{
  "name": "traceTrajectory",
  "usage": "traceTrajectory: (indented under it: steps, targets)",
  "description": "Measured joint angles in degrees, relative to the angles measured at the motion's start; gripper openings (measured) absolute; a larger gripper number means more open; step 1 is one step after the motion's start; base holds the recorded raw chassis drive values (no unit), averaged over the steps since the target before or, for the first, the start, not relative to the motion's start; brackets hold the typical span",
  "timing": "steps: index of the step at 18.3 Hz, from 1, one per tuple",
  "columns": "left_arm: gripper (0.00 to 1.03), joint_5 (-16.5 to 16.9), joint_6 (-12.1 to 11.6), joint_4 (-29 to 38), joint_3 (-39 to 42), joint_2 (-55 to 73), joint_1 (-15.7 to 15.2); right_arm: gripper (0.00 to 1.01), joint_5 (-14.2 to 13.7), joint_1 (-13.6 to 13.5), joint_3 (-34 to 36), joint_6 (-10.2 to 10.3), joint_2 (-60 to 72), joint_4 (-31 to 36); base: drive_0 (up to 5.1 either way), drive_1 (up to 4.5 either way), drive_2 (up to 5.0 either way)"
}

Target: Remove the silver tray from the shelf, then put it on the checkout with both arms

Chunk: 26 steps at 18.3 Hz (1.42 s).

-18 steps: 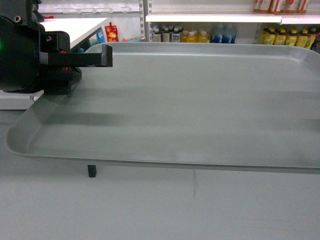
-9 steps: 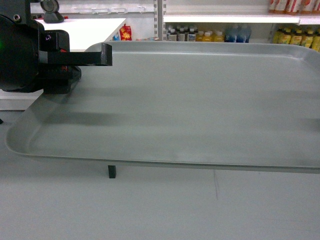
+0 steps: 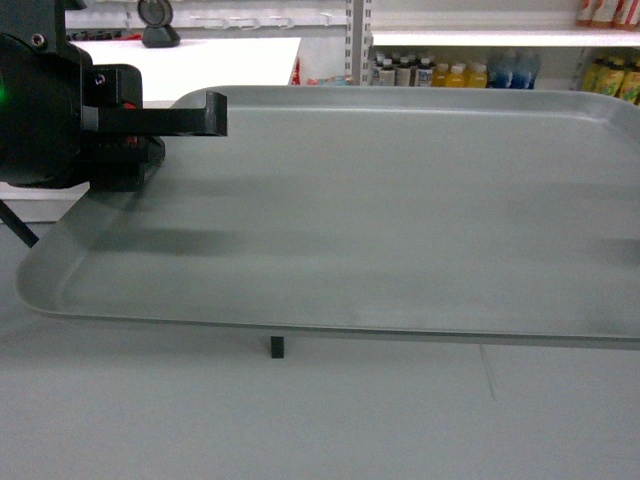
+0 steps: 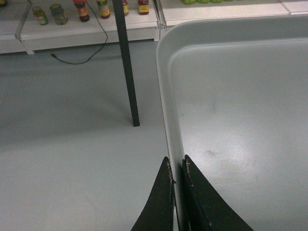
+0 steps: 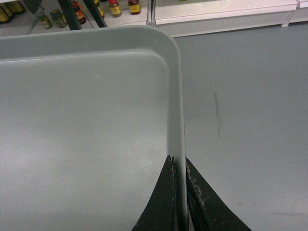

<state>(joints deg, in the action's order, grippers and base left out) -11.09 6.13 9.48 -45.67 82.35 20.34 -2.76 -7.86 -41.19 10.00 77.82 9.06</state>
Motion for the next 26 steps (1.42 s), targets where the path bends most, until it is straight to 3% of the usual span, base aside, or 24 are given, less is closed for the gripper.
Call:
traceTrajectory:
  steps: [26]
  targets:
    - [0.03,0.0,0.0,0.0,0.0,0.0,0.0,0.03,0.0,0.0,0.0,0.0,0.0,0.0,-5.1,2.35,2.3]
